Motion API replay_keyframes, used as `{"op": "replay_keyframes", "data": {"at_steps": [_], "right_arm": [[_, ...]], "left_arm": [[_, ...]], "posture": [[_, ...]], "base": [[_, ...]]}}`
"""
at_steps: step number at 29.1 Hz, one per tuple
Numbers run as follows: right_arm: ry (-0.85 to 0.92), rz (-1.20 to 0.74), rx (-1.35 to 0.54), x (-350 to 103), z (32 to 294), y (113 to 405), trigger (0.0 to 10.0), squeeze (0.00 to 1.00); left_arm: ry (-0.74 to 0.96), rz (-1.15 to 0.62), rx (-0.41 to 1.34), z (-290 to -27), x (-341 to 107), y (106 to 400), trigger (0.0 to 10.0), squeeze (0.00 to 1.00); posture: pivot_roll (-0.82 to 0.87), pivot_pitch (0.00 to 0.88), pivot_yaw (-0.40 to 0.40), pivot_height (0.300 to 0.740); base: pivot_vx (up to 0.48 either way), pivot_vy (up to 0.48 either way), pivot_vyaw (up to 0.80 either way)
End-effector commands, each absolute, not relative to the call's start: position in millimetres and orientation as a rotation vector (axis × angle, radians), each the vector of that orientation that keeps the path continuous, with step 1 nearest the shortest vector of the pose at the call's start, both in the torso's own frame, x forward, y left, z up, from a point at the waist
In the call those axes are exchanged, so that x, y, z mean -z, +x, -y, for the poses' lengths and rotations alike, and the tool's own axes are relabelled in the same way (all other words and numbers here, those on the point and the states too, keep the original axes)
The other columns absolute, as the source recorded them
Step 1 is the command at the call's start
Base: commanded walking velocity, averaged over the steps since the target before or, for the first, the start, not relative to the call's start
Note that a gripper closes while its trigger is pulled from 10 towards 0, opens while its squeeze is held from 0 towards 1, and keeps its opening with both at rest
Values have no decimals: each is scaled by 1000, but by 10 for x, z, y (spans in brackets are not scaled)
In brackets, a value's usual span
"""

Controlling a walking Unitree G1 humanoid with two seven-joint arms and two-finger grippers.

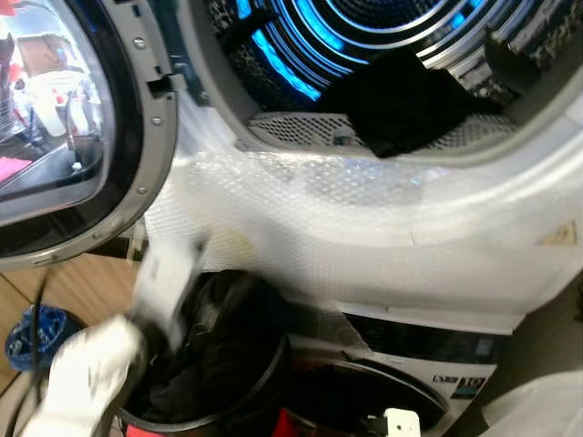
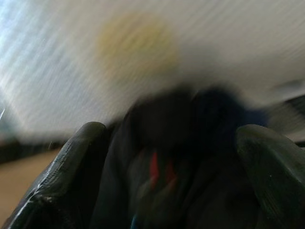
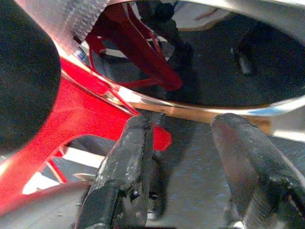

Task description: Clothes washing

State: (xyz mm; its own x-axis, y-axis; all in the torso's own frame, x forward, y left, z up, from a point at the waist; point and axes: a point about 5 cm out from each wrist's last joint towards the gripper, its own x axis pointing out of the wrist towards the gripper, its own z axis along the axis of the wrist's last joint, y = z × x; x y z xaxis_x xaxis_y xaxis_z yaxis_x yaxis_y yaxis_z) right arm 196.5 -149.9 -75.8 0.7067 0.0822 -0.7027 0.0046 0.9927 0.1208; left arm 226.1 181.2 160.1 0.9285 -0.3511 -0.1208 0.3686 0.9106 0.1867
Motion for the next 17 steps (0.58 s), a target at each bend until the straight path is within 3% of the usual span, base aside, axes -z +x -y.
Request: {"op": "replay_keyframes", "data": {"at_steps": [1, 7, 11, 17], "right_arm": [[114, -814, -63, 794, 1447, 1904, 10000, 0], [101, -812, -54, 787, 1538, 1913, 10000, 0], [96, -809, -45, 783, 1578, 1917, 10000, 0], [77, -817, -45, 785, 1628, 1913, 10000, 0]], "left_arm": [[215, -34, 293, -1870, -1659, 2280, 10000, 0], [145, -81, 162, -1896, -1507, 2267, 10000, 0], [87, -112, 32, -2088, -1418, 2301, 10000, 0], [205, -252, 22, -2489, -1219, 2292, 10000, 0]], "posture": [[241, 0, 75, 740], [225, 0, 54, 740], [223, 0, 46, 740], [236, 0, 31, 740]], "base": [[0, 0, 0], [0, 0, 0], [0, 0, 0], [0, 0, 0]]}}
